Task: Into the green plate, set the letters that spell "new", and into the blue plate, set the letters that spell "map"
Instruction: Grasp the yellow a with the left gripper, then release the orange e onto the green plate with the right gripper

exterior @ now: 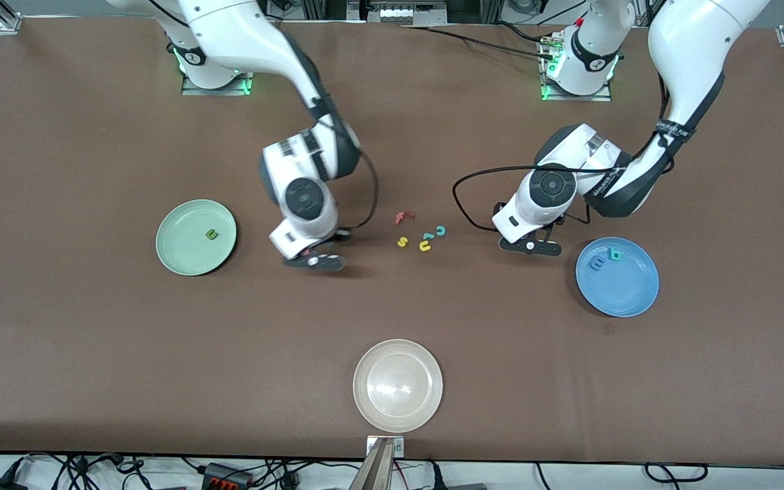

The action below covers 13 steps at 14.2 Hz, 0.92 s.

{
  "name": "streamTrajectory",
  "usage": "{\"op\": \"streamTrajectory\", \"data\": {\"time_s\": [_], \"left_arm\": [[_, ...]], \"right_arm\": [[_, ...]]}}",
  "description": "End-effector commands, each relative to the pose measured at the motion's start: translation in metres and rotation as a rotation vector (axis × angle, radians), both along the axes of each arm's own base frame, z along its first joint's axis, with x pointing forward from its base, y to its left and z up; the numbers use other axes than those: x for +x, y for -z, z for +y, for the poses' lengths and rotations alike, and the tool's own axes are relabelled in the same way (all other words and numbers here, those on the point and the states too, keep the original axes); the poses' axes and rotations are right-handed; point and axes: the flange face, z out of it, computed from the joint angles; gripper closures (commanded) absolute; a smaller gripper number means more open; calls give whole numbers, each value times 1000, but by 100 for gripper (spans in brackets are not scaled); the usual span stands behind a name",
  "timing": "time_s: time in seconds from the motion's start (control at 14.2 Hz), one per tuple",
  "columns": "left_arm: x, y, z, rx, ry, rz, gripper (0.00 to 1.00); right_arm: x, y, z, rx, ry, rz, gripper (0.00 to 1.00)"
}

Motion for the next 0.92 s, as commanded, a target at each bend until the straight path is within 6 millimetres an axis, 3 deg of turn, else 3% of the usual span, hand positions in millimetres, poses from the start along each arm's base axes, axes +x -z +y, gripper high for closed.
{"op": "streamTrajectory", "data": {"time_s": [0.0,0.14,0.35,0.63,0.77,0.85], "left_arm": [[-18,25,-3,-85,-92,-38,0],[-20,33,-3,-97,-92,-40,0],[-15,40,-2,-110,-95,-51,8],[-10,45,9,-89,-90,-66,26],[-12,58,11,-84,-64,-62,29],[-10,61,11,-106,-69,-75,30]], "right_arm": [[-2,-12,-73,-18,-2,51,99],[-10,-16,-123,-7,-37,90,99],[-16,-21,-191,6,-75,127,98],[-11,-15,-277,25,-84,155,96],[-8,-5,-306,35,-96,163,96],[-7,0,-307,29,-96,154,96]]}}
